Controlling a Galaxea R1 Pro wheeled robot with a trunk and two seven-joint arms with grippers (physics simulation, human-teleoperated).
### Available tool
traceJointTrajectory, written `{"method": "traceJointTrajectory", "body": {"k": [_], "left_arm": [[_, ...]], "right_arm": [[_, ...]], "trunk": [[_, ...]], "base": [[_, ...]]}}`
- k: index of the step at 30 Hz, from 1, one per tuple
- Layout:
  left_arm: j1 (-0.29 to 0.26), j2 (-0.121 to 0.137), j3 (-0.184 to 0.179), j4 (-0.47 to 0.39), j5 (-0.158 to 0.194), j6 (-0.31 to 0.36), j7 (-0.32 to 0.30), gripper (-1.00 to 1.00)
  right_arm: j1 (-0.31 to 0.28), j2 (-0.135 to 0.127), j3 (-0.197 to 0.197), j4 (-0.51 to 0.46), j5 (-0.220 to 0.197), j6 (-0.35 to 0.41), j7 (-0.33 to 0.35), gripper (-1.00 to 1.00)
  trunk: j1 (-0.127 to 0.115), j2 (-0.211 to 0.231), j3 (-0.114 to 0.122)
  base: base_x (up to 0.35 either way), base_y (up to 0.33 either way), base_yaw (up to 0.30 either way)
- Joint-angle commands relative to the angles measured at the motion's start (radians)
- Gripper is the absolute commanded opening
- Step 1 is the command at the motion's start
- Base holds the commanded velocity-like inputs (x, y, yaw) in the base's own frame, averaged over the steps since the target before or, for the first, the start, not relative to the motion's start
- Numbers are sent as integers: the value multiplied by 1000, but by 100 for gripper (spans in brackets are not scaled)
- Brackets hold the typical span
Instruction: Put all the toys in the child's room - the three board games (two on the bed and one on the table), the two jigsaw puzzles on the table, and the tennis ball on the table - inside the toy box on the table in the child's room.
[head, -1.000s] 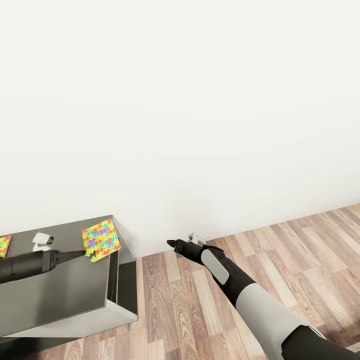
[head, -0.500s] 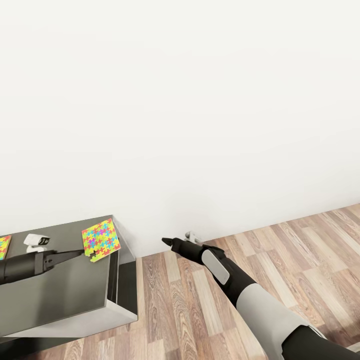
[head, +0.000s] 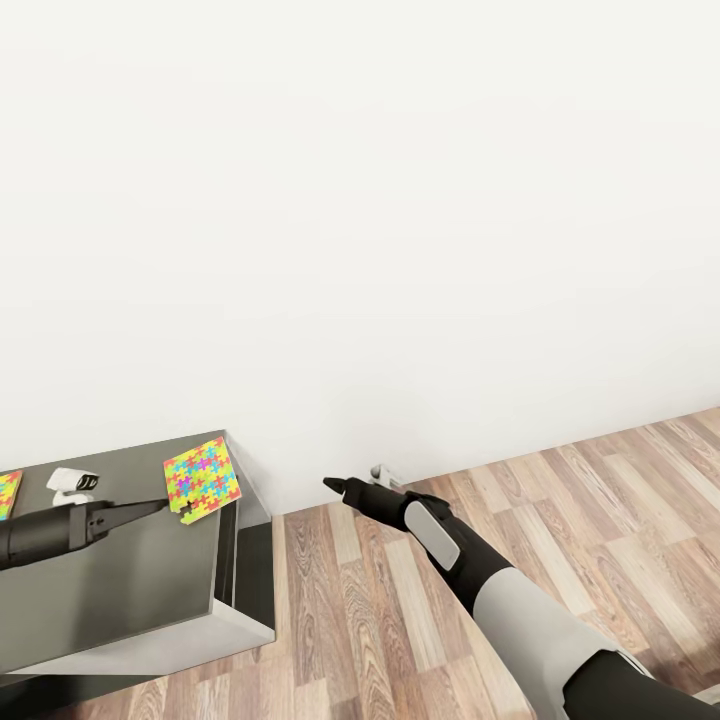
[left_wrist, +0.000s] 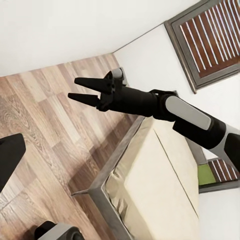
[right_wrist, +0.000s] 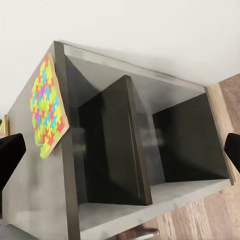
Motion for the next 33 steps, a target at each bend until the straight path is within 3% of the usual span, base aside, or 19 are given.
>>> {"method": "traceJointTrajectory", "body": {"k": [1,12,25,33], "left_arm": [[0,-1,0,0,-1,11,-4,100],[0,-4,1,0,-1,11,-4,100],[0,-4,1,0,1,10,-4,100],[0,-5,1,0,17,9,-4,100]], "right_arm": [[-1,0,1,0,-6,2,1,100],[-1,-11,-18,0,-60,3,9,100],[-1,-23,-20,1,-81,10,70,100],[-1,-27,-20,1,-137,14,83,100]], "trunk": [[1,-2,-2],[1,-2,-2],[1,-2,-2],[1,-2,-2]], "base": [[0,0,0],[15,50,0],[23,56,0],[9,6,0]]}}
